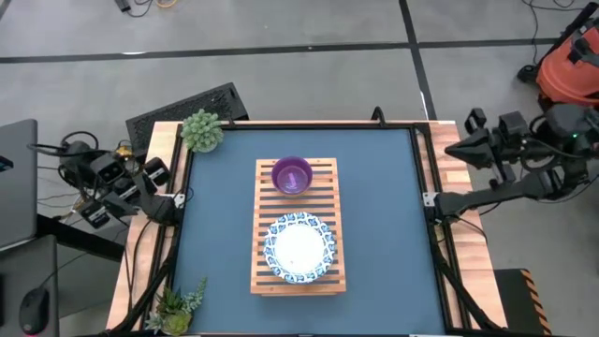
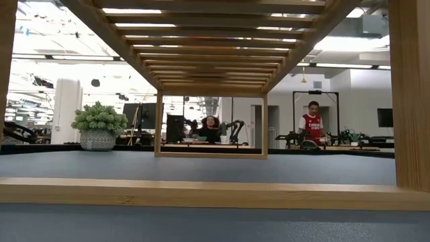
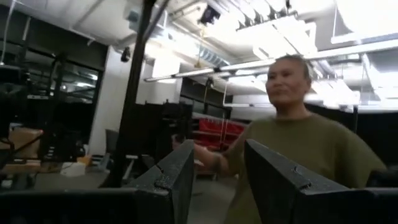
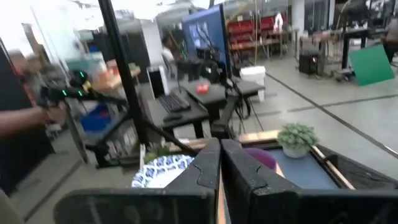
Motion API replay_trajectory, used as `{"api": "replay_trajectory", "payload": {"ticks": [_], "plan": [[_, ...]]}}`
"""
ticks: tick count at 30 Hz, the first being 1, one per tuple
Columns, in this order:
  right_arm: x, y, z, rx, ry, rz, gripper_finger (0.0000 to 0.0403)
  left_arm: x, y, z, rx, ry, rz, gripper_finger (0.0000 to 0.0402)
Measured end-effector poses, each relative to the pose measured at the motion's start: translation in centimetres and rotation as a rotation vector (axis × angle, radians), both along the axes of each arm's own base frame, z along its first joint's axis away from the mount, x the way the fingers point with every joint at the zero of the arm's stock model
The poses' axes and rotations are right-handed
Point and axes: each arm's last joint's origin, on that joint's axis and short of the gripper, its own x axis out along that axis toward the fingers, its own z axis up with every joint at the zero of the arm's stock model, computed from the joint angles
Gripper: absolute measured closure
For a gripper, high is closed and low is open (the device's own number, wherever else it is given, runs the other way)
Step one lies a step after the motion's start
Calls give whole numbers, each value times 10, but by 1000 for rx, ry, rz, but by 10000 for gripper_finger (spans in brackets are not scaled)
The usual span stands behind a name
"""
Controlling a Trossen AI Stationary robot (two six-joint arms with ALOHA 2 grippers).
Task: Place and stack bowls onto a shelf
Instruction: Return to Home Position
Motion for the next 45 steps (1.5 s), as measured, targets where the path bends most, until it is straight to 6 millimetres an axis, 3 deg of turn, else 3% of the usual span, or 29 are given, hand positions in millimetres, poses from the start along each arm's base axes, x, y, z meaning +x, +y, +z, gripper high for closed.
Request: {"api": "replay_trajectory", "payload": {"ticks": [4, 15, 21, 25, 33, 37, 41, 45], "plan": [[-10, -1, -28, 55, -69, 2, 361, -9, 4, -6, 25, 11, 10, 272], [-1, 0, -119, 201, -174, 23, 361, -14, 9, -23, 49, 148, 120, 272], [-6, 1, -150, 200, -293, 81, 361, -10, 7, -29, 81, 132, 140, 272], [-1, 2, -160, 189, -255, 92, 361, 1, 3, -50, 61, 106, 137, 272], [-2, 2, -158, 139, -271, 103, 361, 23, -8, -107, -29, 17, 38, 272], [1, 2, -162, 127, -247, 100, 361, 32, -13, -126, -18, 116, -18, 272], [12, 3, -176, 132, -212, 99, 361, 38, -17, -145, 9, 338, -99, 272], [26, 4, -191, 161, -220, 103, 361, 43, -15, -148, -81, 411, -10, 272]]}}
